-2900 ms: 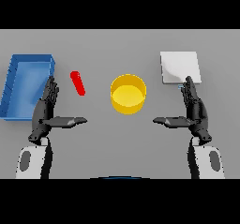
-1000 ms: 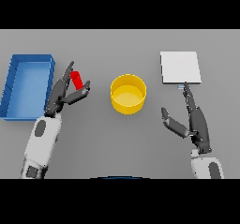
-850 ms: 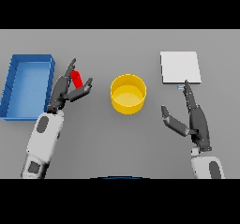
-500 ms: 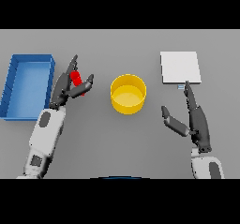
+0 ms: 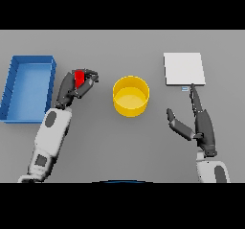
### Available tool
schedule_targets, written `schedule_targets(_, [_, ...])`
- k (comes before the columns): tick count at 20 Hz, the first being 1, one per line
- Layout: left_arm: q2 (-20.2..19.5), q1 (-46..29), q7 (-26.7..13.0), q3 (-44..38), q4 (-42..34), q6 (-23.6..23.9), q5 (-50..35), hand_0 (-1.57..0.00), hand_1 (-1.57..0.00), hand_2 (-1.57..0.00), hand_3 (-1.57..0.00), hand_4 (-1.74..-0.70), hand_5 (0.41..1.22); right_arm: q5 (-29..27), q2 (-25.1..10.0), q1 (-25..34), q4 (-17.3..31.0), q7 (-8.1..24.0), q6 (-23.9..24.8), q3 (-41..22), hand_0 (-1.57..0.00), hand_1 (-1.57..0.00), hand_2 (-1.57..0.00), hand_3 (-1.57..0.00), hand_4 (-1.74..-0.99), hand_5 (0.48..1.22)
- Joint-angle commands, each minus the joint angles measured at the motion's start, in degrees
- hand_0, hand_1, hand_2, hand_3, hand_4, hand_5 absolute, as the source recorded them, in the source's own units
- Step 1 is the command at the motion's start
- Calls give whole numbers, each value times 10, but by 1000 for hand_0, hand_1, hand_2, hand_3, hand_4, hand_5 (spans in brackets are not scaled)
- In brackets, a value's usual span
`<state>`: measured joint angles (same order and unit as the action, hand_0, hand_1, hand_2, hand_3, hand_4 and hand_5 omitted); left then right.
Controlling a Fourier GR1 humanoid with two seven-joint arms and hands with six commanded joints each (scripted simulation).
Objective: Pick up the red beaker and tilt it to pour out 1 green nut into yellow bowl. Pick up the yellow bowl and place it on the metallic measuring scale.
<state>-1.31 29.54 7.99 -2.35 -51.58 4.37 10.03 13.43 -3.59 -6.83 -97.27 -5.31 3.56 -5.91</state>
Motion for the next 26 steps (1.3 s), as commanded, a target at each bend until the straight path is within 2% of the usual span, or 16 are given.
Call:
schedule_targets(1, [5, -8, -5, 2, -7, -5, -1, -1333, -1343, -1351, -1265, -1523, 1148, 0, 2, -3, -5, -1, 1, -2, 1, 1, 1, 1, -1259, 646])
schedule_targets(2, [9, -9, -10, 2, -5, -1, 4, -1380, -1388, -1395, -1326, -1505, 1162, 3, 5, 1, -5, 3, 3, -4, 1, 1, 1, 1, -1257, 645])
schedule_targets(4, [9, -7, 0, -1, -13, 6, -4, -1449, -1454, -1458, -1414, -1590, 1151, 0, 6, -2, -8, 5, 0, -5, 1, 1, 1, 1, -1257, 643])
schedule_targets(7, [17, -11, 17, -8, -41, 17, -29, -1509, -1511, -1513, -1491, -1664, 1128, 5, 1, -9, -12, 4, 0, -6, 1, 1, 1, 1, -1258, 646])
schedule_targets(11, [5, -8, 0, 8, -85, 28, -23, -1545, -1546, -1547, -1538, -1709, 1114, 7, -3, 1, -8, 2, 1, -3, 1, 1, 1, 1, -1263, 652])
schedule_targets(14, [-22, 0, -35, 53, -122, 20, 15, -1558, -1558, -1559, -1554, -1725, 1117, 9, -6, -3, -11, -1, 0, -4, 1, 1, 1, 1, -1261, 661])
schedule_targets(15, [-35, 10, -68, 71, -130, 8, 32, -1561, -1561, -1561, -1558, -1728, 1121, 8, -6, -3, -10, -1, -1, -3, 1, 1, 1, 1, -1257, 663])
schedule_targets(17, [-57, 23, -99, 101, -133, -4, 62, -1564, -1565, -1565, -1562, -1733, 1125, 15, -7, 0, -10, 7, 2, -5, 1, 1, 1, 1, -1256, 671])
schedule_targets(18, [-63, 28, -108, 112, -133, -8, 71, -1564, -1565, -1565, -1562, -1733, 1122, 17, -10, -6, -8, 0, 3, -3, 1, 1, 1, 1, -1256, 674])
schedule_targets(22, [-73, 53, -137, 144, -120, -10, 98, -1564, -1565, -1565, -1562, -1733, 1112, 14, -12, 2, -6, 15, 0, -1, 1, 1, 1, 1, -1256, 678])
schedule_targets(26, [-100, 85, -194, 211, -113, -14, 178, -1568, -1568, -1568, -1567, -1738, 1131, 16, -4, 1, -11, 14, 1, -7, 1, 1, 1, 1, -1252, 685])
